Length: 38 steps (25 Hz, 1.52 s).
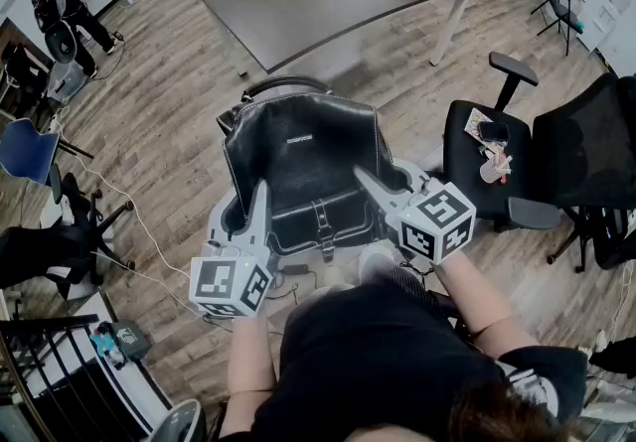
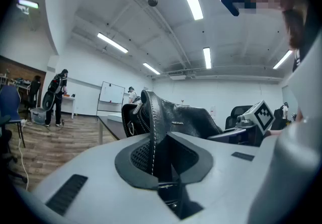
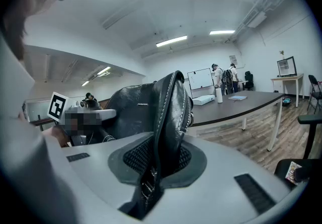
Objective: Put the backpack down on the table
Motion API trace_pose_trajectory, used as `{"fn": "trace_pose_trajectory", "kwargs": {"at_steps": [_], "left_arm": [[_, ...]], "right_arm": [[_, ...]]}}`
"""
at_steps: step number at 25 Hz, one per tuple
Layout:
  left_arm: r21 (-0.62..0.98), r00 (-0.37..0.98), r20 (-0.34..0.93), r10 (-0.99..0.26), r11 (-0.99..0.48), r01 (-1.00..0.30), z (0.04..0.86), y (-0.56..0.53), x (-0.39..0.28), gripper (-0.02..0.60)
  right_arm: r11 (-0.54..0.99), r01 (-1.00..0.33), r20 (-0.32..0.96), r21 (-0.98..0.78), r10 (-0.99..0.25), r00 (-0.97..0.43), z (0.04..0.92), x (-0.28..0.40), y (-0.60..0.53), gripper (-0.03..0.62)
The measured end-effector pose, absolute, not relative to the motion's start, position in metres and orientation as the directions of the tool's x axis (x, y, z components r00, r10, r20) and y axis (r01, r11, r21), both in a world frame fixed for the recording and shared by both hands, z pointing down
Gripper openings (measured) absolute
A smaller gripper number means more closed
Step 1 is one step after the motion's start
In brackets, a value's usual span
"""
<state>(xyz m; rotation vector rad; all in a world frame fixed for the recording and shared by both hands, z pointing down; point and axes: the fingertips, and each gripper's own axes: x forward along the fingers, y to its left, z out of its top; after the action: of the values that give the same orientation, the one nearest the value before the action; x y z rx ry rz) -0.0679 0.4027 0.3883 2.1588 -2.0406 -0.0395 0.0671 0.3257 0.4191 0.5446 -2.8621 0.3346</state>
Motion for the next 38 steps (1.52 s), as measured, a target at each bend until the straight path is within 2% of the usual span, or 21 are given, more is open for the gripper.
{"fn": "trace_pose_trajectory", "kwargs": {"at_steps": [6,28,38], "left_arm": [[0.061,0.018,0.129,-0.992,-0.010,-0.998,0.391,0.400,-0.066,0.067],[0.137,0.043,0.138,-0.989,-0.024,-0.990,0.401,0.422,-0.100,0.067],[0.134,0.031,0.147,-0.989,-0.011,-0.991,0.404,0.386,-0.115,0.067]], "right_arm": [[0.901,-0.389,0.253,-0.192,-0.337,-0.907,0.423,0.067,0.325,0.063],[0.897,-0.383,0.295,-0.221,-0.313,-0.903,0.430,0.035,0.346,0.064],[0.896,-0.384,0.302,-0.222,-0.311,-0.901,0.432,0.020,0.309,0.066]]}}
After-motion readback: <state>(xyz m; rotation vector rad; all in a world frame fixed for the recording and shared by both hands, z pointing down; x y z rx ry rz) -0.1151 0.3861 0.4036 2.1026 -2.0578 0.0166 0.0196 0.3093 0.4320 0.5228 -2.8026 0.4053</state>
